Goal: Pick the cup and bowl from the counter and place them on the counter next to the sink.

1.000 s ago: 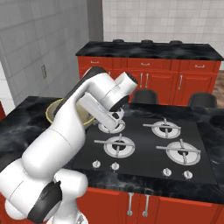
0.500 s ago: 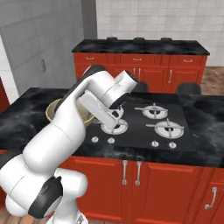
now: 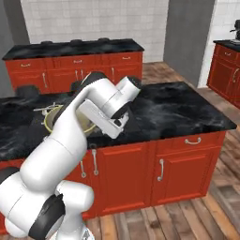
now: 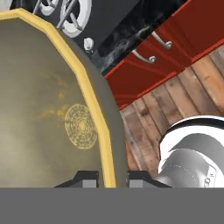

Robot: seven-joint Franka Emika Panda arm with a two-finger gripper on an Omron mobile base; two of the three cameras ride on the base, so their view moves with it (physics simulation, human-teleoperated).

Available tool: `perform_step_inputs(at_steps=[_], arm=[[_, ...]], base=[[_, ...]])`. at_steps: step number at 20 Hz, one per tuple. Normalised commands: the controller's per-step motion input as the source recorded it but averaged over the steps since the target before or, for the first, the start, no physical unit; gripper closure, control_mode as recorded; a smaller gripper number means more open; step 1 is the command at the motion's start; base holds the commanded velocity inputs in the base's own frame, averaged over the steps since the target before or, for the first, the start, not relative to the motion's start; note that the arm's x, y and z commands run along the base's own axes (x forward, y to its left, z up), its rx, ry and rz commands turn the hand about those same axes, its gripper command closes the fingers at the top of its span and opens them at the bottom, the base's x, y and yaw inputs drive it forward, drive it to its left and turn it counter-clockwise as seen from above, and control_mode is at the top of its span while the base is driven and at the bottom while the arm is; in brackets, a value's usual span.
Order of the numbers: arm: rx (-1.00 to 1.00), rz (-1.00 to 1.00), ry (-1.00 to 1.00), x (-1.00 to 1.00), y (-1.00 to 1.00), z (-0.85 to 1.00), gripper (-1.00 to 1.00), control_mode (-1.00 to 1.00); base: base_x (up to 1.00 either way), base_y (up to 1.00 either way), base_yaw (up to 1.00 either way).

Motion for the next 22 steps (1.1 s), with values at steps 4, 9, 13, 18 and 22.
perform_step_inputs(at_steps=[4,9,13,18,22], arm=[[0.0,0.0,0.0,0.0,0.0,0.0,1.0,1.0],[0.0,0.0,0.0,0.0,0.0,0.0,1.0,1.0],[0.0,0.0,0.0,0.0,0.0,0.0,1.0,1.0],[0.0,0.0,0.0,0.0,0.0,0.0,1.0,1.0],[0.0,0.0,0.0,0.0,0.0,0.0,1.0,1.0]], base=[[-0.03,-0.6,-0.74],[0.03,-0.44,-0.85],[0.03,-0.41,-0.87],[0.01,-0.34,-0.88],[0.21,-0.4,-0.79]])
